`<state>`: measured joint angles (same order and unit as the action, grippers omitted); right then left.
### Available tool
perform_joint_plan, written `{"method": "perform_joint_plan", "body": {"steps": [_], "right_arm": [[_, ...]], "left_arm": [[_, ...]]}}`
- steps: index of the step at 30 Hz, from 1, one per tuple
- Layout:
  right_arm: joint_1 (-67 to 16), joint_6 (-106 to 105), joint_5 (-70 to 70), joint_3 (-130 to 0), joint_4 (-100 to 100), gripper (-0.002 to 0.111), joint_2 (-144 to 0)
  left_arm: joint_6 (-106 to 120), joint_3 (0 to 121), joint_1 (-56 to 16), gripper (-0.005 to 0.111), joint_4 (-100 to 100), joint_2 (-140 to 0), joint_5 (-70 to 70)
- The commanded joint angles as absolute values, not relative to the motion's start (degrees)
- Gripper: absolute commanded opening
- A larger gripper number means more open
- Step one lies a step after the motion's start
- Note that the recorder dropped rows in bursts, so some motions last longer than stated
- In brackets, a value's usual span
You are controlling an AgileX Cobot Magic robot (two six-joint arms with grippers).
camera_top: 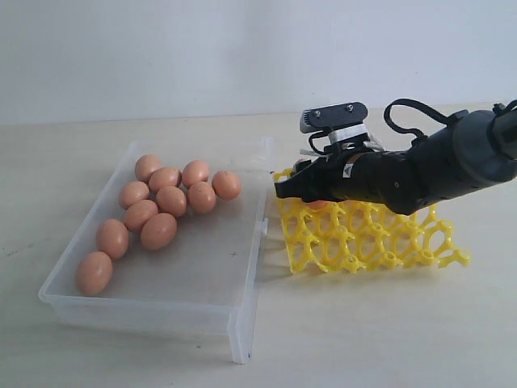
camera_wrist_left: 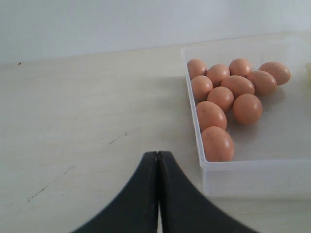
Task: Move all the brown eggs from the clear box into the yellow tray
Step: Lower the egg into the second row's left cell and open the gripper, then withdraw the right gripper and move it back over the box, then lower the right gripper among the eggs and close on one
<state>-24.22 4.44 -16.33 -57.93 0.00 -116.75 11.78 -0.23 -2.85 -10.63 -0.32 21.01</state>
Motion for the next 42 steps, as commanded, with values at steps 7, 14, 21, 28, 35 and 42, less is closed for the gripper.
{"method": "perform_joint_plan", "body": {"steps": [7,14,21,28,35,42], "right_arm": [[-23.7,4.1,-15.5,-59.2,0.0,0.056,-114.5],[-28.4,5.8,3.0,-65.9,0.3,0.056,-105.2],[-39.7,0.0,29.1,-83.1,13.5,0.048,-111.7],[-40.2,-2.0,39.3,-102.5,25.5,0.048,-127.3],[-39.2,6.3,42.3,-113.9,29.3,0.048,-137.4],[-39.0,9.2,42.9,-115.2,30.0,0.049,-141.3]], "left_arm": [[11.8,0.0,-2.8,0.000,-10.7,0.0,20.5],[11.8,0.0,-2.8,0.000,-10.7,0.0,20.5],[11.8,0.0,-2.8,0.000,-10.7,0.0,20.5],[11.8,0.0,-2.8,0.000,-10.7,0.0,20.5],[11.8,0.0,-2.8,0.000,-10.7,0.0,20.5],[11.8,0.0,-2.8,0.000,-10.7,0.0,20.5]]}}
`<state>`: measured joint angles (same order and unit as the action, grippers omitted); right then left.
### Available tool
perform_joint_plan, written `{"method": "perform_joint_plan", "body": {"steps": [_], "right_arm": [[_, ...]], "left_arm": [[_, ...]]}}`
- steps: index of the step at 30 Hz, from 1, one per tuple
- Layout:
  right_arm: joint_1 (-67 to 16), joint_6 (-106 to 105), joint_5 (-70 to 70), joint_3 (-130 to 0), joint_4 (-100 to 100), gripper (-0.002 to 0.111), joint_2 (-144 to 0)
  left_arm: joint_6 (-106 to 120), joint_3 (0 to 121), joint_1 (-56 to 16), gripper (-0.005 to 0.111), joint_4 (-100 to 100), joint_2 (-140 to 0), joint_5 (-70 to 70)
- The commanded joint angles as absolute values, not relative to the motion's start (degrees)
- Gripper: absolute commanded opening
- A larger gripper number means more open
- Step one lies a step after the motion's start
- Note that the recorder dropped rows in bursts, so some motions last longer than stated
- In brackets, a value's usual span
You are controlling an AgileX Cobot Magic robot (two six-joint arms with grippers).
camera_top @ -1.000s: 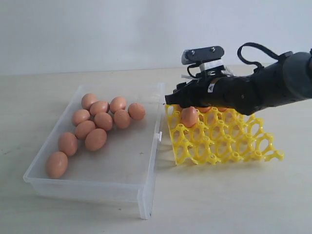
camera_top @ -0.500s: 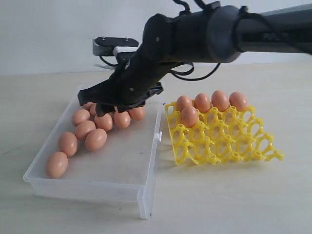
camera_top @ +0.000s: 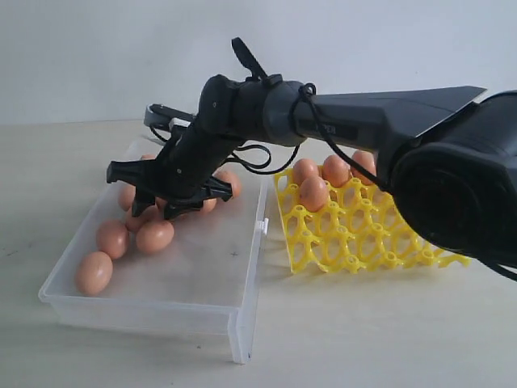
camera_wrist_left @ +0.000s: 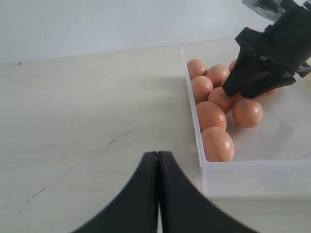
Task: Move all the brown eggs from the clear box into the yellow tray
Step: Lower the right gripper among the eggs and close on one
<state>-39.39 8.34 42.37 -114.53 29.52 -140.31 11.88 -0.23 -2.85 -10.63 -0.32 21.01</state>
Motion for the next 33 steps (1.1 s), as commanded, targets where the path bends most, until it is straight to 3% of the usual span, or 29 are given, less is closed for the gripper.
{"method": "perform_joint_plan", "body": {"steps": [1,7,33], "right_arm": [[-38.8,9.5,43.1,-115.2,30.0,0.051,-141.3],[-38.6,9.6,44.6,-115.2,30.0,0.060,-141.8],[-40.3,5.6,51.7,-115.2,25.2,0.060,-135.7]], "left_arm": [[11.8,0.0,-2.8,0.000,-10.7,0.0,20.5],[11.8,0.0,-2.8,0.000,-10.7,0.0,20.5],[11.8,0.0,-2.8,0.000,-10.7,0.0,20.5]]}}
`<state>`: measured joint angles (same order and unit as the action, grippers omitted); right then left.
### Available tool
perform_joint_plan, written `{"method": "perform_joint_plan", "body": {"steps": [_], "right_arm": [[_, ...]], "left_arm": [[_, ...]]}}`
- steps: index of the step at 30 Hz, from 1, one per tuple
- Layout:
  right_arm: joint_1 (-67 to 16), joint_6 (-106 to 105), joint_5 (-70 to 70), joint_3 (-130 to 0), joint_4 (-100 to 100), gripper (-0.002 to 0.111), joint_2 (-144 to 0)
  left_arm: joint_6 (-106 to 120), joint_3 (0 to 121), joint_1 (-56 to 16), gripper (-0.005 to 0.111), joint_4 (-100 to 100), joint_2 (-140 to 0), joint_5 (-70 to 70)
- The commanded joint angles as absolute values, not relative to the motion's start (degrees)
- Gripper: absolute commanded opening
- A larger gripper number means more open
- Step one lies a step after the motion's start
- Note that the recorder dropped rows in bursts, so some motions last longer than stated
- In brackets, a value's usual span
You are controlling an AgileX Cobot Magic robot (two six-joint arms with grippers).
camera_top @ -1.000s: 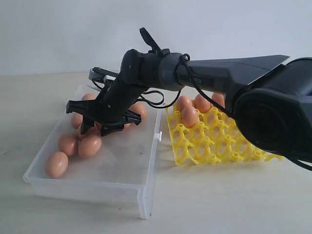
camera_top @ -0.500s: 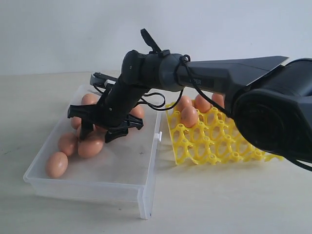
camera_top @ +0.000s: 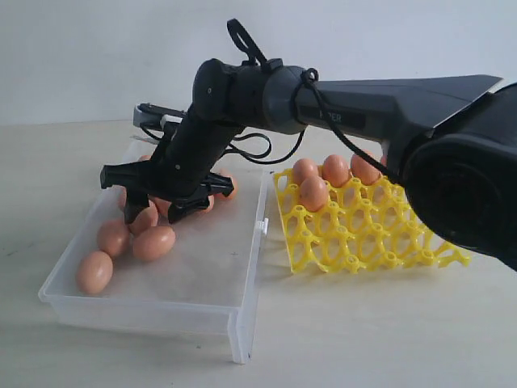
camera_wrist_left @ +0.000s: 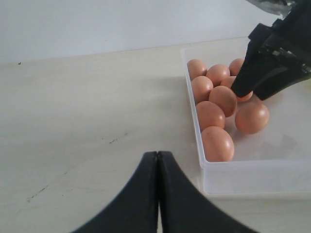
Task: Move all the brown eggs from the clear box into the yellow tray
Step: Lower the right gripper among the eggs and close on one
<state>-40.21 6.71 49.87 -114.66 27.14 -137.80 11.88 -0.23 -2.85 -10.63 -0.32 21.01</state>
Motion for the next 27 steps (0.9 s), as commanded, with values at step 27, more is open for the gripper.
{"method": "perform_joint_plan", "body": {"steps": [27], "right_arm": [[-40.3,6.0,53.8,-115.2,26.1,0.060,-139.5]], "left_arm": [[11.8,0.0,-2.8,0.000,-10.7,0.0,20.5]]}}
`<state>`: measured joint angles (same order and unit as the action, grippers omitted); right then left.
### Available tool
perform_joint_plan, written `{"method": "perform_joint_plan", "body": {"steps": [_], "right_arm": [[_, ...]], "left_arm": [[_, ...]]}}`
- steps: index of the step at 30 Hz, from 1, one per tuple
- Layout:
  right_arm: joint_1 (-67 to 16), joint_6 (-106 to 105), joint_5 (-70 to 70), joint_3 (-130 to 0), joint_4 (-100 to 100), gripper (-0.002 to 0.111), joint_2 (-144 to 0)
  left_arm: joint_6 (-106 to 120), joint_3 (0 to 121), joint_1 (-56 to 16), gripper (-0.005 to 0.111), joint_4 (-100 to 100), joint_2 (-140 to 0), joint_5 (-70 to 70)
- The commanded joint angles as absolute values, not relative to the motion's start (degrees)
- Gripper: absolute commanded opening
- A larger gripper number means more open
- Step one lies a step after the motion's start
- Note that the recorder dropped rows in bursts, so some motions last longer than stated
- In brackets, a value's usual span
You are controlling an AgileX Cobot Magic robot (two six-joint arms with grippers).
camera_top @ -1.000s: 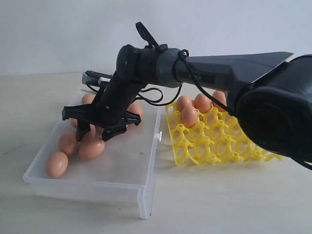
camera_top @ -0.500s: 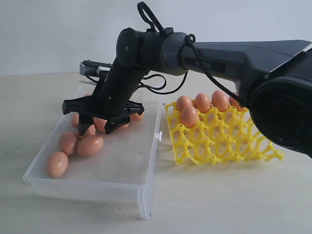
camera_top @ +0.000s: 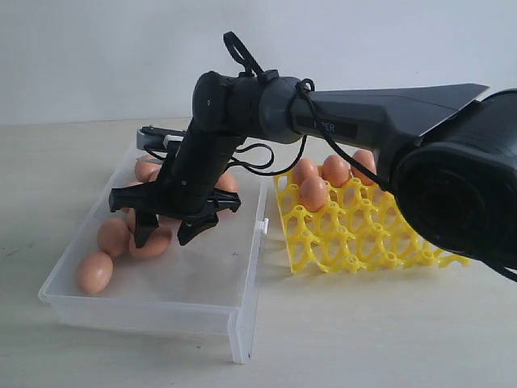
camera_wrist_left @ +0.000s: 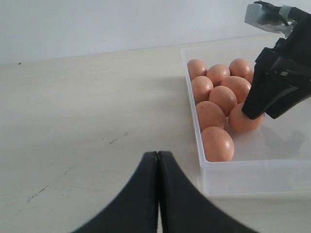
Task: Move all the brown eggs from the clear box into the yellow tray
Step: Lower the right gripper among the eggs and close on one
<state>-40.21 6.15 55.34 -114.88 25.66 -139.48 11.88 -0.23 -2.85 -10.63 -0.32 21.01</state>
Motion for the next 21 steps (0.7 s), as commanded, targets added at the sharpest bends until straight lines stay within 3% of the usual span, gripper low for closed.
{"method": "perform_joint_plan", "body": {"steps": [1,21], "right_arm": [[-40.3,6.0,53.5,-115.2,26.2,0.060,-139.6],[-40.2,5.6,51.0,-115.2,26.3,0.060,-142.6]], "left_arm": [[11.8,0.0,-2.8,0.000,-10.7,0.0,20.5],[11.8,0.0,-2.8,0.000,-10.7,0.0,20.5]]}}
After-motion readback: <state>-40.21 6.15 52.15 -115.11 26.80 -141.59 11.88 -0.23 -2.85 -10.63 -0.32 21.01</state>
